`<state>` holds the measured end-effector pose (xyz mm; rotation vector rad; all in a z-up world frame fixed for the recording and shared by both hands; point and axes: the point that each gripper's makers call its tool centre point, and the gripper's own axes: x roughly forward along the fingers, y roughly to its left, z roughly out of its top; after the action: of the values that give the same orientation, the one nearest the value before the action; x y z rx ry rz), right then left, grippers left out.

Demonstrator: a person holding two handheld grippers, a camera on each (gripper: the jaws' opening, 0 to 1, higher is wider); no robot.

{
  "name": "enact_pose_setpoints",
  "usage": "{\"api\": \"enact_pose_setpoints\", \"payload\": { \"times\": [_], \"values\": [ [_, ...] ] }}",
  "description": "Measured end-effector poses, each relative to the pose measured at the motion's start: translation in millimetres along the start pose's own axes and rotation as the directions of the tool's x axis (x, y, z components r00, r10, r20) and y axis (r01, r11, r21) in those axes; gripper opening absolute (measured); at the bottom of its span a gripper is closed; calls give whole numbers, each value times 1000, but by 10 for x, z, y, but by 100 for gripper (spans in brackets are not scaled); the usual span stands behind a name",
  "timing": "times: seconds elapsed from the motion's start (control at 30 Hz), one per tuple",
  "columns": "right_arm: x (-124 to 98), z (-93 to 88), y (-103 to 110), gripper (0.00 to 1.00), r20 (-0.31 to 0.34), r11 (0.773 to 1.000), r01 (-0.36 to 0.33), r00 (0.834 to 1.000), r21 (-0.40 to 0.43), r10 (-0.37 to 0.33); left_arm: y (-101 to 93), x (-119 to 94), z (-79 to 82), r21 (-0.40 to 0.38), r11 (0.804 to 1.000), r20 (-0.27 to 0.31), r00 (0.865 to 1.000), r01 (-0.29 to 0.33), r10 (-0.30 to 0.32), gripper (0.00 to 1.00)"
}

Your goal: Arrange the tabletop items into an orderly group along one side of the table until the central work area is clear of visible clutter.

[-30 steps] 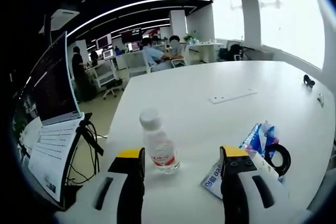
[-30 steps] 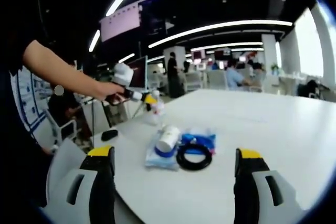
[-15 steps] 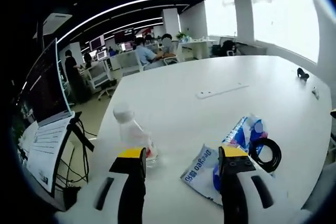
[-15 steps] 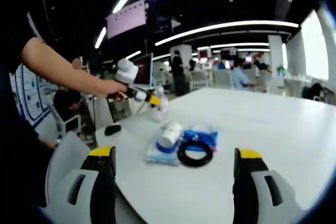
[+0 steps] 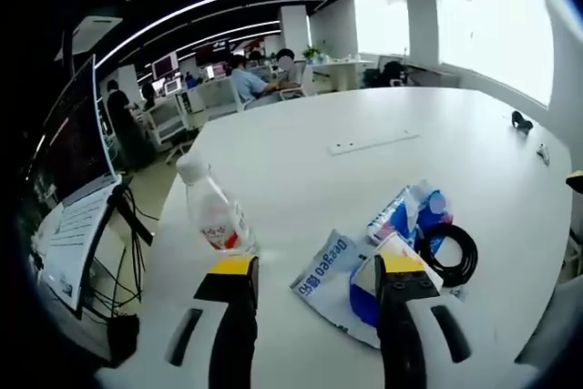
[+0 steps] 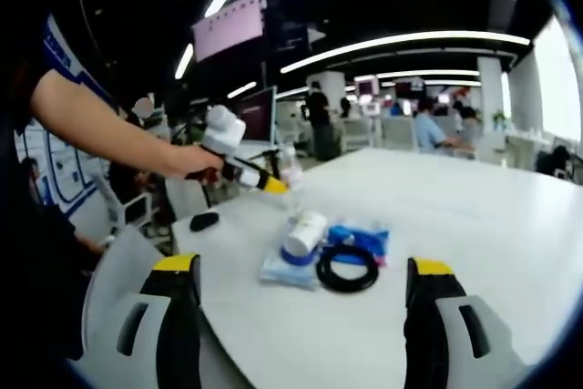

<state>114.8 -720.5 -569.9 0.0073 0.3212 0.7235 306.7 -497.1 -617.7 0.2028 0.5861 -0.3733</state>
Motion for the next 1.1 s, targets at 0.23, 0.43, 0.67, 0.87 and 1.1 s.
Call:
{"api": "enact_pose_setpoints", "payload": {
  "times": [0.23,0.43,0.67,0.87,1.1],
  "values": [
    [74,9,39,93,-9,999,-16,1000,-43,16,-124,-23,-54,-34,999,-21,1000,15,-15,51],
    [174,-77,47,98,-18,999,-31,999,-17,31,-252,9,-138,-96,995,-24,999,29,-32,52],
    [231,-72,6,99,-40,1000,-24,999,5,24,-378,108,-171,-58,996,-48,997,60,-63,52],
    [245,-94,-24,98,-56,1000,-11,998,-18,10,-480,247,-197,-58,994,-64,993,95,-99,52],
    [224,-204,-114,98,-78,1000,19,997,3,-18,-560,387,-217,-53,990,-77,988,132,-136,52]
  ]
}}
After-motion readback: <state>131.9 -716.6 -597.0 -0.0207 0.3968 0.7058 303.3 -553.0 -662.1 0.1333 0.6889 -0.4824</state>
